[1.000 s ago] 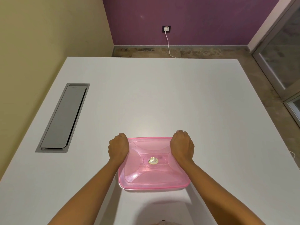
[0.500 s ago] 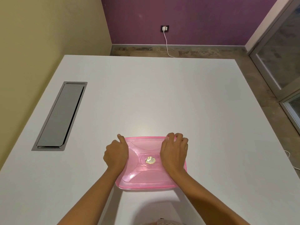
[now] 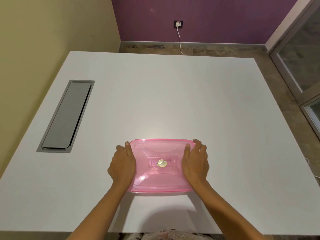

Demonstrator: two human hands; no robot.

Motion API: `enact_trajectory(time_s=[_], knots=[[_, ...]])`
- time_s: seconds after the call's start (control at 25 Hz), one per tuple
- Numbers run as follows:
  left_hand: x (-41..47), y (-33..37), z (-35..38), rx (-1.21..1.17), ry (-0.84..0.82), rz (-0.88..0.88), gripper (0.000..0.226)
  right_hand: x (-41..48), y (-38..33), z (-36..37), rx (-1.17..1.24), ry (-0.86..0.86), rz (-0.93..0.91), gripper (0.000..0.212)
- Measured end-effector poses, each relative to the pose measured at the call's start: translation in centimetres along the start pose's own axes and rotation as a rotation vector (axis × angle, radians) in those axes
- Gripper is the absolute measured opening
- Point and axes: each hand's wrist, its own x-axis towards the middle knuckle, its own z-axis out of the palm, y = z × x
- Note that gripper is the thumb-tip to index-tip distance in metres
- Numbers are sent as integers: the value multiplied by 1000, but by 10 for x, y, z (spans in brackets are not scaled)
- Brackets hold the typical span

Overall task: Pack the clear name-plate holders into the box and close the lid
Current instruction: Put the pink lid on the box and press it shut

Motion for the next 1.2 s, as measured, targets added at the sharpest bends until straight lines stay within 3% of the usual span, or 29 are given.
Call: enact_trajectory(time_s=[0.2, 0.36, 0.64, 0.88, 1.04, 1.2], knots=[[-44, -32, 4, -87, -10, -83, 44, -37, 30, -8, 40, -96, 200, 33], [-44, -33, 3, -205, -10, -88, 51, -55, 25, -3, 18, -83, 156, 30], [-40, -35, 1, -67, 53, 21, 34, -59, 24, 1, -76, -38, 102, 30], [-38, -39, 4, -117, 48, 12, 39, -58, 25, -3, -81, -95, 71, 32], [-33, -37, 6, -150, 31, -173, 58, -43, 25, -8, -131, -137, 76, 39], [-15, -22, 3, -99, -11, -89, 56, -15, 16, -12, -123, -140, 130, 45]])
